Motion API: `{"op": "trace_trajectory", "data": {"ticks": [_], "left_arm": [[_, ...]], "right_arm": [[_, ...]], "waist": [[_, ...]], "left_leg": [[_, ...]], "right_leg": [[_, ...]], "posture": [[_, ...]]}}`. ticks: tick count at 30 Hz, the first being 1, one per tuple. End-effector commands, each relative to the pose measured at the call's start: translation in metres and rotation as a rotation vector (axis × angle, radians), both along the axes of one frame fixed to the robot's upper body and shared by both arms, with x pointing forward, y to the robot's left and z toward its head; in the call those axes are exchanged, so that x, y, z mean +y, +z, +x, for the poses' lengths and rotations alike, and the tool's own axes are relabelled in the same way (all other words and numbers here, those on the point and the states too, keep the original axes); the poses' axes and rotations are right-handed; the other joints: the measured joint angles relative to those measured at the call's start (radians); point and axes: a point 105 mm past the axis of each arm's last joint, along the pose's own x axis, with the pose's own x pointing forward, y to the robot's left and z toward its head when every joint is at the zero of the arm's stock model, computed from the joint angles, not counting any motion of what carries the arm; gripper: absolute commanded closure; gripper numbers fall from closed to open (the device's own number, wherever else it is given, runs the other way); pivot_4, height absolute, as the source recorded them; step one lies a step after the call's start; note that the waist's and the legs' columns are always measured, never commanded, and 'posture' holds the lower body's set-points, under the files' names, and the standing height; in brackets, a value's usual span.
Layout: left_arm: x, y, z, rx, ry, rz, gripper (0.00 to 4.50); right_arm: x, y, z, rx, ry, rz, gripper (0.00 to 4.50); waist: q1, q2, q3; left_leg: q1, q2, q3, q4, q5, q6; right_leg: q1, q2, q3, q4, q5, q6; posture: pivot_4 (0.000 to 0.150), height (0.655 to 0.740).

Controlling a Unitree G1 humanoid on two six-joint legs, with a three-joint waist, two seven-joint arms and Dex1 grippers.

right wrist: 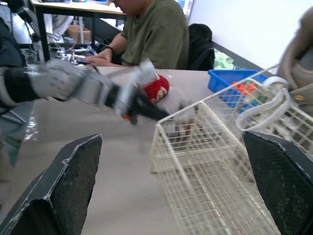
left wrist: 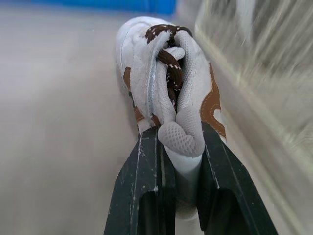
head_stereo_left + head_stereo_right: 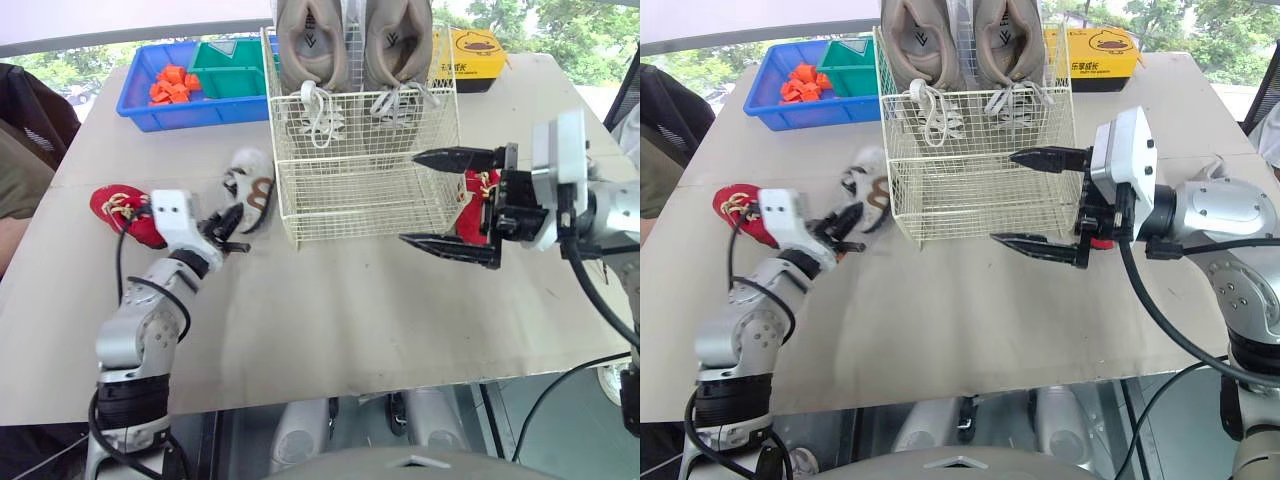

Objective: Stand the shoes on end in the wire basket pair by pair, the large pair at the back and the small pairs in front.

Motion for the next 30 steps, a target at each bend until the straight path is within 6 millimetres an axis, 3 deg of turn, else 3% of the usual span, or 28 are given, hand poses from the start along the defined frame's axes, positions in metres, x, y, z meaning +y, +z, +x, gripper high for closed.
{"op": "trace_trajectory", "data": {"ticks": [1,3,7,12,16,22,30], "left_arm": [[-0.003,0.068,-0.032,-0.273,-0.032,0.084,4.26],[-0.012,0.084,-0.051,-0.321,-0.111,0.172,4.26],[-0.037,0.087,-0.089,-0.242,-0.420,0.413,4.26],[-0.053,0.092,-0.107,-0.152,-0.718,0.702,4.26],[-0.060,0.085,-0.103,-0.124,-0.855,0.888,4.26],[-0.072,0.080,-0.081,-0.223,-0.983,1.108,4.26],[-0.085,0.080,-0.068,-0.351,-1.080,1.260,4.26]], "right_arm": [[0.004,0.016,0.002,-0.045,0.036,0.022,0.00],[0.005,0.025,0.006,-0.037,0.065,0.025,0.00],[0.000,0.048,0.026,-0.065,0.039,-0.080,0.00],[0.014,0.077,0.033,0.004,0.139,-0.161,0.00],[0.033,0.086,0.033,0.042,0.224,-0.221,0.00],[0.059,0.062,0.034,0.172,0.314,-0.459,0.00],[0.085,0.040,0.048,0.344,0.302,-0.597,0.00]], "waist": [[0.000,0.000,0.000],[0.000,0.000,0.000],[-0.004,0.002,0.000],[-0.013,0.005,0.003],[-0.019,0.006,0.003],[-0.017,0.007,0.004],[-0.017,0.006,0.004]], "left_leg": [[0.000,0.000,0.000,0.000,0.000,0.000],[0.000,0.000,0.000,-0.001,0.000,0.000],[0.000,-0.001,0.002,-0.001,0.000,0.000],[-0.001,-0.001,0.003,-0.001,0.000,0.001],[0.001,0.000,0.005,-0.003,0.000,0.001],[0.000,0.001,0.006,-0.003,0.000,0.001],[-0.016,0.000,0.006,0.001,0.003,-0.004]], "right_leg": [[0.000,0.000,0.000,0.000,0.000,0.000],[0.000,0.000,0.000,0.000,0.000,0.000],[0.000,-0.001,0.001,-0.003,0.000,-0.001],[-0.001,0.001,-0.003,-0.004,-0.001,-0.006],[0.000,0.006,-0.002,-0.004,-0.001,-0.006],[-0.002,0.008,-0.001,-0.004,0.001,-0.002],[-0.018,0.008,-0.001,0.002,0.002,-0.001]], "posture": [[0.150,0.7400],[0.150,0.7400],[0.150,0.7400],[0.150,0.7400],[0.150,0.7400],[0.150,0.7400],[0.150,0.7400]]}}
